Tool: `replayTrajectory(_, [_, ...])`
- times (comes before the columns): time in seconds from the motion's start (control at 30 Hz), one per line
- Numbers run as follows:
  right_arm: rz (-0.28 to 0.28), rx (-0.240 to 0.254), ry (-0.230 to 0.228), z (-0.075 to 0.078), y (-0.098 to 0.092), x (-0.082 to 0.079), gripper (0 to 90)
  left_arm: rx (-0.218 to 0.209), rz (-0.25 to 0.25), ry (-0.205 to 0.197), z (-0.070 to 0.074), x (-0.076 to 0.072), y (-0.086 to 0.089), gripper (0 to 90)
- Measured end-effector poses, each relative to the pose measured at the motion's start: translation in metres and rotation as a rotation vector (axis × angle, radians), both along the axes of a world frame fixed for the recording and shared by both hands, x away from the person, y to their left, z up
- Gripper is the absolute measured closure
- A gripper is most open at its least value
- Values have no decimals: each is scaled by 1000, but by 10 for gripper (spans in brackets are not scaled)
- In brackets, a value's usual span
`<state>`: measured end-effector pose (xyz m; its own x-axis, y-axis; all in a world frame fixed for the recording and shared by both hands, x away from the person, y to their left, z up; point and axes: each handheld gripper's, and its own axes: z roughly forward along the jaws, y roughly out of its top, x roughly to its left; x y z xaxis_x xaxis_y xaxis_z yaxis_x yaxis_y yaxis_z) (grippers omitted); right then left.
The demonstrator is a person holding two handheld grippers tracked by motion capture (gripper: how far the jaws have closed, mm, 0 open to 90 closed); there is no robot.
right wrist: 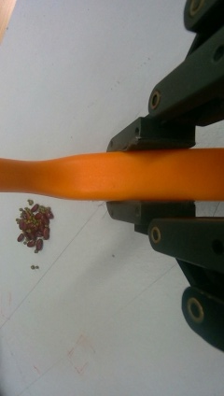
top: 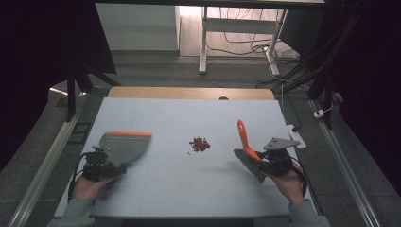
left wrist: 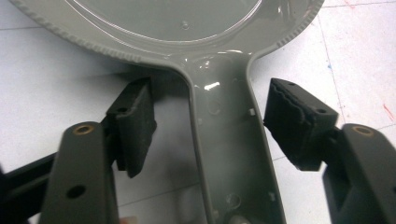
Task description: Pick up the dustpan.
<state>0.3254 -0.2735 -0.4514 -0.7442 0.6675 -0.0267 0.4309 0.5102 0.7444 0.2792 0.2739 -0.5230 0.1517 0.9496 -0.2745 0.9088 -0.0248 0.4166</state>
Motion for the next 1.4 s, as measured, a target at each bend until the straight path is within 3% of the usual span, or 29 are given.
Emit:
replayTrajectory(0.57, [0, -1, -4, 0, 0, 0, 704, -39, 17, -15, -2, 4, -1, 574])
replayTrajectory(0.97, [-2, -2, -1, -1, -1, 0, 704, -39, 36, -39, -2, 4, 3, 611])
replayTrajectory(1.17, [-2, -6, -1, -2, -1, 1, 704, -45, 40, -71, 0, 2, 6, 613])
replayTrajectory(1.4, [-3, -6, -1, -2, -1, 1, 704, -46, 10, -120, 1, -1, 10, 614])
